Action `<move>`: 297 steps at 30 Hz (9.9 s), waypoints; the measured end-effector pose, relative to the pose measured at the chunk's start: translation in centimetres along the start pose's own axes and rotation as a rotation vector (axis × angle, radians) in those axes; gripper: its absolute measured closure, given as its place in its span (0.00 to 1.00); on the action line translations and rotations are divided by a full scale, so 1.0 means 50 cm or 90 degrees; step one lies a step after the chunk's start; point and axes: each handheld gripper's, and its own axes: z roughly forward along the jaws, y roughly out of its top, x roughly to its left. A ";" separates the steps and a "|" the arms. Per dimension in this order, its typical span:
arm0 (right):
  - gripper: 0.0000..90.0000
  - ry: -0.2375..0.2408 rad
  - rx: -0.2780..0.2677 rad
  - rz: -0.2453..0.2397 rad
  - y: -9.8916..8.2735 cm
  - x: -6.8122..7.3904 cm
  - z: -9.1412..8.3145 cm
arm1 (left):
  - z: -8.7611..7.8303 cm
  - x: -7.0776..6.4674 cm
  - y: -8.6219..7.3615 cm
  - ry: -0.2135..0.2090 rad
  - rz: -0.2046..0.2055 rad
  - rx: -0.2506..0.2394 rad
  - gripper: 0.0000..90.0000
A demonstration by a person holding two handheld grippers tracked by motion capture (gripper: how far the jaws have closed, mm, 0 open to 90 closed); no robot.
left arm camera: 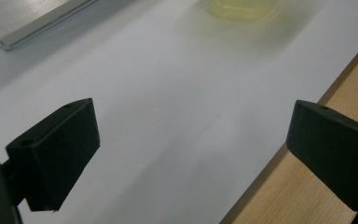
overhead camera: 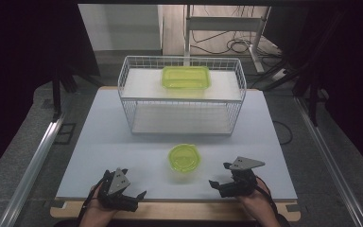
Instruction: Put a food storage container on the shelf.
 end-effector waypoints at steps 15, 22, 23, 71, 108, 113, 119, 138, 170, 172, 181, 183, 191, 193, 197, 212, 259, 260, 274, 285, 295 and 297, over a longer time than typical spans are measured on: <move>0.12 0.037 0.010 0.056 0.079 -0.030 0.001 | 0.002 -0.006 0.003 -0.009 0.011 -0.002 0.03; 0.33 0.102 0.037 0.114 0.117 -0.067 0.039 | 0.003 -0.008 0.003 -0.017 0.016 -0.002 0.03; 0.34 0.105 0.038 0.117 0.121 -0.069 0.044 | 0.004 -0.009 0.003 -0.018 0.016 -0.001 0.03; 0.91 0.269 0.089 0.234 0.175 -0.117 0.103 | 0.004 -0.014 0.002 -0.012 0.042 0.010 0.03; 0.91 0.253 -0.058 0.217 0.339 -0.135 -0.047 | 0.006 -0.015 0.003 -0.012 0.035 0.010 0.02; 0.91 0.250 -0.070 0.219 0.362 -0.139 -0.060 | 0.007 -0.013 0.002 -0.011 0.036 0.012 0.02; 0.91 0.241 -0.086 0.228 0.396 -0.147 -0.076 | 0.008 -0.014 0.002 -0.011 0.034 0.010 0.02; 0.91 0.216 -0.131 0.249 0.499 -0.166 -0.096 | 0.010 -0.014 0.001 -0.016 0.030 0.014 0.02; 0.91 0.109 -0.163 0.307 0.588 -0.206 -0.032 | 0.009 -0.016 0.000 -0.020 0.035 0.017 0.02; 0.90 0.106 -0.162 0.309 0.590 -0.207 -0.031 | 0.009 -0.016 0.000 -0.020 0.035 0.018 0.02; 0.84 0.062 -0.154 0.303 0.601 -0.202 -0.027 | 0.011 -0.017 0.000 -0.022 0.041 0.023 0.02; 0.82 0.053 -0.150 0.305 0.603 -0.204 -0.023 | 0.011 -0.018 0.000 -0.022 0.041 0.023 0.02; 0.75 0.032 -0.136 0.307 0.609 -0.210 -0.014 | 0.012 -0.019 -0.001 -0.024 0.042 0.026 0.02; 0.75 0.033 -0.134 0.312 0.610 -0.211 -0.012 | 0.013 -0.019 -0.001 -0.025 0.043 0.027 0.02; 0.73 0.033 -0.135 0.310 0.610 -0.212 -0.009 | 0.013 -0.019 -0.001 -0.026 0.044 0.029 0.02; 0.50 0.023 -0.130 0.305 0.610 -0.215 0.004 | 0.014 -0.020 -0.001 -0.028 0.047 0.032 0.02; 0.14 0.062 -0.151 0.176 0.496 -0.157 -0.049 | 0.009 -0.004 -0.002 -0.077 -0.016 -0.024 0.01; 0.13 0.063 -0.151 0.174 0.491 -0.155 -0.049 | 0.009 -0.004 -0.003 -0.077 -0.017 -0.025 0.01; 0.11 0.055 -0.127 0.136 0.434 -0.127 -0.031 | 0.009 -0.002 -0.004 -0.083 -0.016 -0.031 0.01; 0.08 0.044 -0.109 0.104 0.391 -0.109 -0.015 | 0.007 0.001 -0.002 -0.100 -0.036 -0.029 0.01; 0.04 0.025 -0.089 0.070 0.344 -0.094 -0.004 | 0.009 -0.001 -0.004 -0.098 -0.023 -0.031 0.01; 0.02 0.020 -0.088 0.061 0.334 -0.090 -0.002 | 0.010 -0.002 -0.004 -0.098 -0.021 -0.029 0.01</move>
